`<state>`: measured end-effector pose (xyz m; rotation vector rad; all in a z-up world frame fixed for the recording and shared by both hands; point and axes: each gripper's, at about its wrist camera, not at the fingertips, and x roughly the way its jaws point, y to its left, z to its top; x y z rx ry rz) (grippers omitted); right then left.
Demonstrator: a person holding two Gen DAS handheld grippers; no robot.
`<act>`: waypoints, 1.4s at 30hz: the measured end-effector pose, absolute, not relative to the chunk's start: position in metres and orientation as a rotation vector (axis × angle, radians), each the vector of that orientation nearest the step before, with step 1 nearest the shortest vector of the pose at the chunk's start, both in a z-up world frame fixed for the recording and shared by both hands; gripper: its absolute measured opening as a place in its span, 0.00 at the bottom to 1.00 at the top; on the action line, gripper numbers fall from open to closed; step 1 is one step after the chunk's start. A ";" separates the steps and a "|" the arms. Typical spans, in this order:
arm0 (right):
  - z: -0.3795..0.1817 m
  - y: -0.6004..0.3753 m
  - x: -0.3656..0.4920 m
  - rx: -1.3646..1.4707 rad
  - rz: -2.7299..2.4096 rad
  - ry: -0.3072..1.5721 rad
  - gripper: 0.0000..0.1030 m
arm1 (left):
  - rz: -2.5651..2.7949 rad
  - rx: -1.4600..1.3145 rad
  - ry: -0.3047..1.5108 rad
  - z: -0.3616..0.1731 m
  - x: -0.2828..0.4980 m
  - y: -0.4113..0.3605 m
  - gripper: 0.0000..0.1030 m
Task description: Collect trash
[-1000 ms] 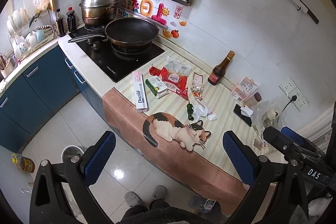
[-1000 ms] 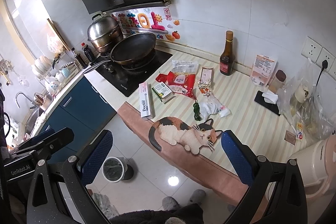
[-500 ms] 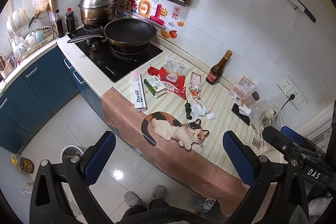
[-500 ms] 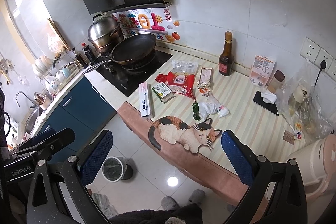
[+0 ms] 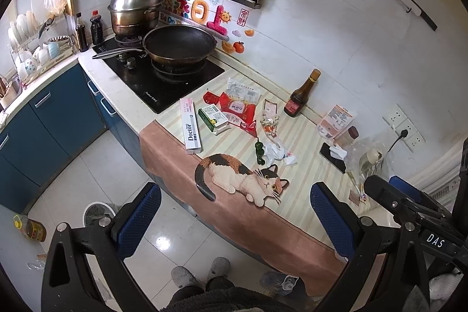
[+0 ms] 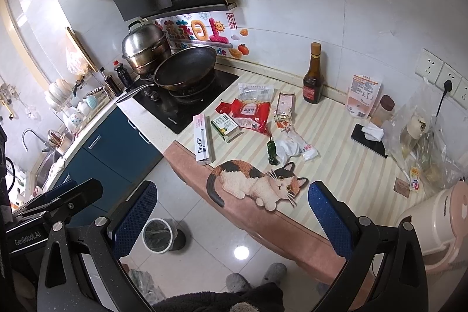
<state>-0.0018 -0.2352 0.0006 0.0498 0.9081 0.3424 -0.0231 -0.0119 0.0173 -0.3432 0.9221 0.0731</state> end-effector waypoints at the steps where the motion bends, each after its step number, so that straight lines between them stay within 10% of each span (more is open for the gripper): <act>1: 0.001 -0.234 -0.002 0.052 0.343 0.906 1.00 | 0.071 -0.342 0.922 0.017 -0.023 -0.013 1.00; 17: -0.067 -0.245 0.042 0.093 0.085 0.936 1.00 | 0.359 -0.136 0.984 -0.081 0.041 0.049 1.00; 38: -0.270 -0.260 0.334 0.151 -0.035 1.316 1.00 | 0.392 -0.260 1.500 -0.300 0.291 0.103 1.00; 42: -0.289 -0.224 0.364 0.094 0.039 1.365 1.00 | 0.397 -0.279 1.569 -0.329 0.306 0.109 0.78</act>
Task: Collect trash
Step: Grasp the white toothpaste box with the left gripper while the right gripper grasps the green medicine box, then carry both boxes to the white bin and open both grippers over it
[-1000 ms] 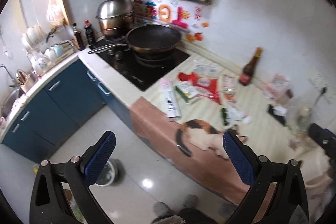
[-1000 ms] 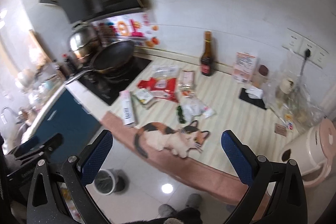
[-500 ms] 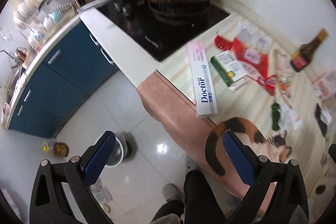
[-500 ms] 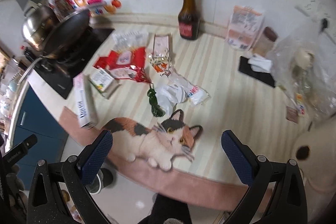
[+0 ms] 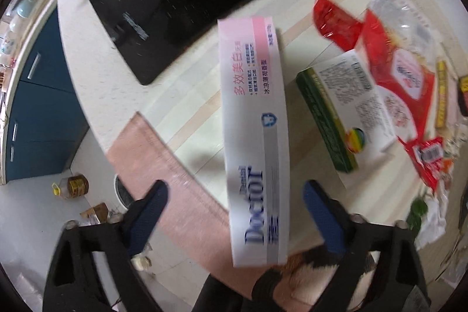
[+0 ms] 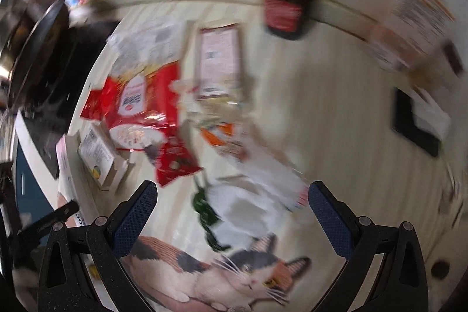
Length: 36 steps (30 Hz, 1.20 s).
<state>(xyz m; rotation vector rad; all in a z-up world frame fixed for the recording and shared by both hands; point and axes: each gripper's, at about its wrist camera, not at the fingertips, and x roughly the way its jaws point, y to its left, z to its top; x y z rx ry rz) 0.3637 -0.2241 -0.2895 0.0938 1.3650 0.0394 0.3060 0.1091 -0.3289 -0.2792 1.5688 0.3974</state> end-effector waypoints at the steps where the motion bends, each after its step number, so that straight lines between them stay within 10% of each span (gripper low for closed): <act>1: -0.293 -0.213 0.368 0.072 0.060 1.373 1.00 | 0.396 -0.283 1.582 -0.333 0.307 0.110 0.68; 4: -0.303 -0.179 0.379 0.014 0.125 1.386 1.00 | 0.411 -0.310 1.581 -0.336 0.299 0.118 0.42; 16: -0.340 -0.023 0.399 -0.354 0.390 1.369 0.98 | 0.458 -0.400 1.501 -0.317 0.237 0.138 0.41; 24: -0.365 0.022 0.388 -0.502 0.472 1.392 0.70 | 0.588 -0.352 1.416 -0.310 0.211 0.177 0.41; 36: -0.325 0.017 0.358 -0.469 0.487 1.298 0.67 | 0.640 -0.393 1.299 -0.281 0.187 0.205 0.41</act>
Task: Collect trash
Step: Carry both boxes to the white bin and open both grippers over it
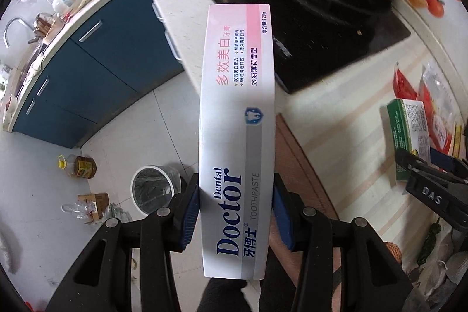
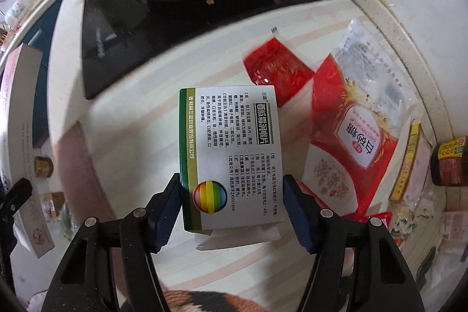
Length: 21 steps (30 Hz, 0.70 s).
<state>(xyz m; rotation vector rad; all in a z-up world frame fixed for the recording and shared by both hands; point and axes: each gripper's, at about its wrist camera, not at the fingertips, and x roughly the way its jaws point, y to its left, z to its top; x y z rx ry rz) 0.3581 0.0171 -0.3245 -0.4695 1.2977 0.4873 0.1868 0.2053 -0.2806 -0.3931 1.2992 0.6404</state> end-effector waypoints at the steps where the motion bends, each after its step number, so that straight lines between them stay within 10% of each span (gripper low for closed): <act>1: -0.316 0.018 0.353 -0.463 0.494 1.288 0.67 | 0.643 -0.402 1.289 -0.278 0.182 0.210 0.41; 13: -0.284 0.145 0.246 -0.432 0.632 1.206 0.66 | 0.756 -0.534 1.218 -0.270 0.054 0.310 0.41; 21: -0.363 0.267 0.127 -0.539 0.800 1.315 0.66 | 0.871 -0.745 1.295 -0.362 -0.081 0.404 0.41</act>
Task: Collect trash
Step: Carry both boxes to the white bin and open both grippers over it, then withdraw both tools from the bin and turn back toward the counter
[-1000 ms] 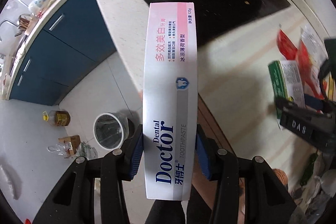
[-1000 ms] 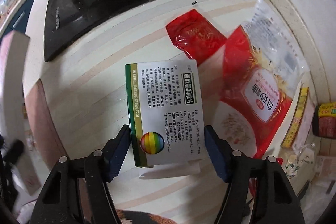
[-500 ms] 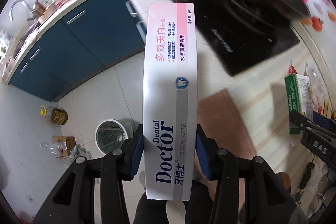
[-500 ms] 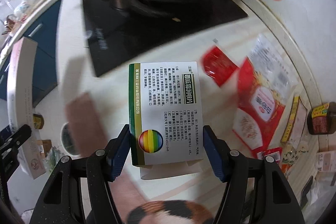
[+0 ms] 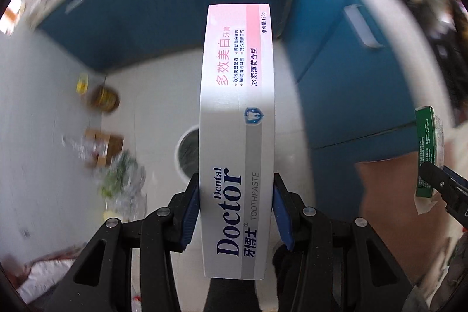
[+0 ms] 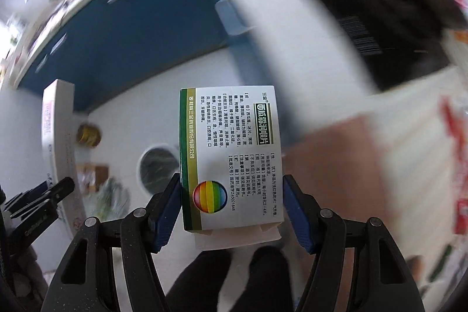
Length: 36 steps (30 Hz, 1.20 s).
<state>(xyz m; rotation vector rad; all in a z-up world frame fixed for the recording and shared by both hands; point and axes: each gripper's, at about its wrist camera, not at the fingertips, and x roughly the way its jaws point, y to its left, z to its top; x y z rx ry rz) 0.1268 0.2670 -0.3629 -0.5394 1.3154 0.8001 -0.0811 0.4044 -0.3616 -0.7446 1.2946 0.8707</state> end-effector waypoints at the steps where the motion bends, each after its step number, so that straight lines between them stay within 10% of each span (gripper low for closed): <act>1: -0.386 0.286 0.108 -0.565 0.825 1.334 0.66 | 0.874 -0.790 1.318 -0.386 -0.099 0.415 0.41; 17: -0.803 0.437 -0.040 -0.845 0.979 1.709 0.67 | 0.685 -1.298 1.517 -0.763 -0.222 0.515 0.43; 21: -0.840 0.444 -0.035 -0.854 0.975 1.752 0.73 | 0.722 -1.302 1.518 -0.778 -0.232 0.520 0.84; 29: -0.802 0.441 -0.036 -0.914 0.959 1.609 0.97 | 0.926 -1.138 1.434 -0.716 -0.251 0.519 0.87; 36: -0.688 0.435 -0.054 -0.982 0.991 1.344 0.99 | 1.081 -0.914 1.340 -0.609 -0.261 0.493 0.98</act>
